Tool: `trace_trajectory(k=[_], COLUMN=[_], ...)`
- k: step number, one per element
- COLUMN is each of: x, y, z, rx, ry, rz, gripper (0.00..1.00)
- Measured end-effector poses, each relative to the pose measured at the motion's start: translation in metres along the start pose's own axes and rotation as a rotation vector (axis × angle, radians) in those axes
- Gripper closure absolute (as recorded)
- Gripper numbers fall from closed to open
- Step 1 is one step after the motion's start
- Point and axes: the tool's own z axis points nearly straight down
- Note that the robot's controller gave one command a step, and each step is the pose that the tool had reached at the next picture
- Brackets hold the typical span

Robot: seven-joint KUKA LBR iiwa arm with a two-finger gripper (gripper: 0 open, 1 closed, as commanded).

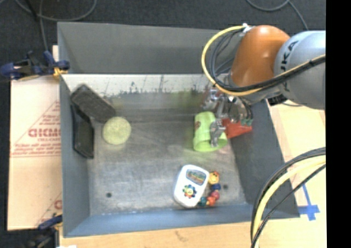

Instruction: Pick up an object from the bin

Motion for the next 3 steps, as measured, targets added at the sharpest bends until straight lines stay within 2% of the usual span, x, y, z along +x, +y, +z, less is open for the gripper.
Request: trace_trajectory(k=[3], x=[0.0001], y=[0.0], z=[0.0001], rx=[0.0], ry=[0.0], rz=[-0.001], gripper=[1.0])
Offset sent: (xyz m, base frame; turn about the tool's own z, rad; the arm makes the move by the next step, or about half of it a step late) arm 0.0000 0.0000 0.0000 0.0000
